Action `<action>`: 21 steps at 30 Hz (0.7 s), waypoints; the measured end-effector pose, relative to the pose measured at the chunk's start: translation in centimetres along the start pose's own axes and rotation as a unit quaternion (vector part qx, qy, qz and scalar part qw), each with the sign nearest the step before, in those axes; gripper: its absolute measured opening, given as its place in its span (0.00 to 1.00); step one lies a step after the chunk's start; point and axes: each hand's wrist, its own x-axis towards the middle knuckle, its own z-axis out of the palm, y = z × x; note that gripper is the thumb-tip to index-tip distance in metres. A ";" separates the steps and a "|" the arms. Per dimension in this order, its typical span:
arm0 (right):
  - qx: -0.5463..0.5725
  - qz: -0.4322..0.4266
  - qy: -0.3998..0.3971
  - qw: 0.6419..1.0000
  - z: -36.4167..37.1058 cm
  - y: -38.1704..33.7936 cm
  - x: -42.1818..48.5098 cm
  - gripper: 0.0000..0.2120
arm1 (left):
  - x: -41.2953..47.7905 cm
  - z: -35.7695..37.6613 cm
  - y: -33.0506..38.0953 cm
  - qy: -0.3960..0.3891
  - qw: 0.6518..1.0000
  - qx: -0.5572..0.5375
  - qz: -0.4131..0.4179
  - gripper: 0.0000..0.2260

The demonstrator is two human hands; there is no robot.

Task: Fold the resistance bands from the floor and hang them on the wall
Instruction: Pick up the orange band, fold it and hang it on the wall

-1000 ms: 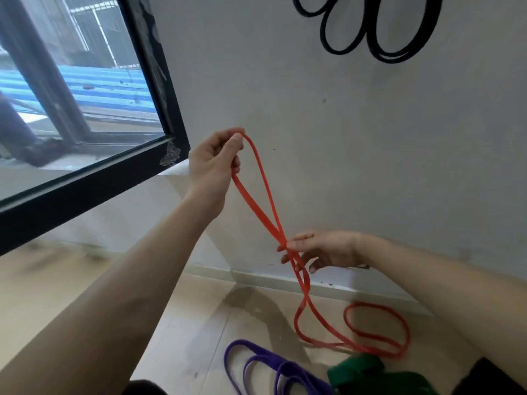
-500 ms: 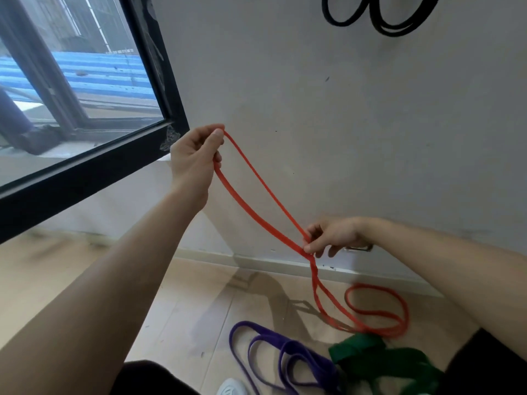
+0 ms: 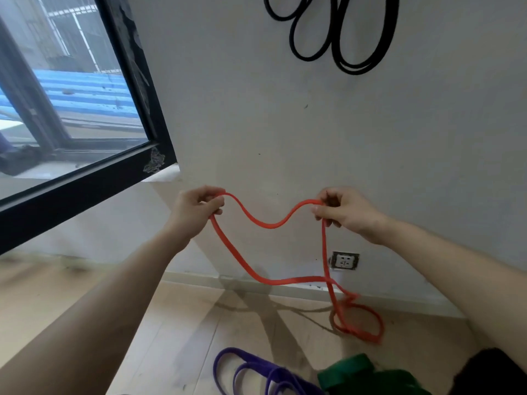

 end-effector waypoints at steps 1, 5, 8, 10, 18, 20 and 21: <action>0.012 -0.014 0.023 1.000 -0.2 -0.6 0.0 0.04 | 0.0 0.3 -0.2 -0.013 0.999 0.035 0.012 0.07; 0.067 -0.049 0.096 0.992 -1.4 -3.1 -0.5 0.06 | 0.3 1.3 -1.7 -0.105 0.980 0.169 0.015 0.06; 0.071 -0.054 0.103 0.991 -1.7 -4.4 -0.9 0.07 | -0.2 2.8 -2.4 -0.209 0.947 0.245 0.002 0.06; 0.067 -0.056 0.086 0.992 -1.3 -4.8 -1.2 0.04 | -0.9 4.3 -1.5 -0.225 0.960 0.169 -0.001 0.08; 0.091 -0.112 0.044 0.989 -0.4 -6.7 -2.0 0.02 | -3.9 10.0 4.7 -0.304 0.950 -0.073 0.013 0.15; 0.116 -0.124 0.048 0.984 -0.7 -6.9 -2.0 0.02 | -4.3 10.7 5.0 -0.307 0.949 -0.066 0.015 0.14; 0.128 -0.128 0.048 0.982 -0.8 -6.9 -2.0 0.01 | -4.5 10.9 5.0 -0.309 0.949 -0.062 0.016 0.14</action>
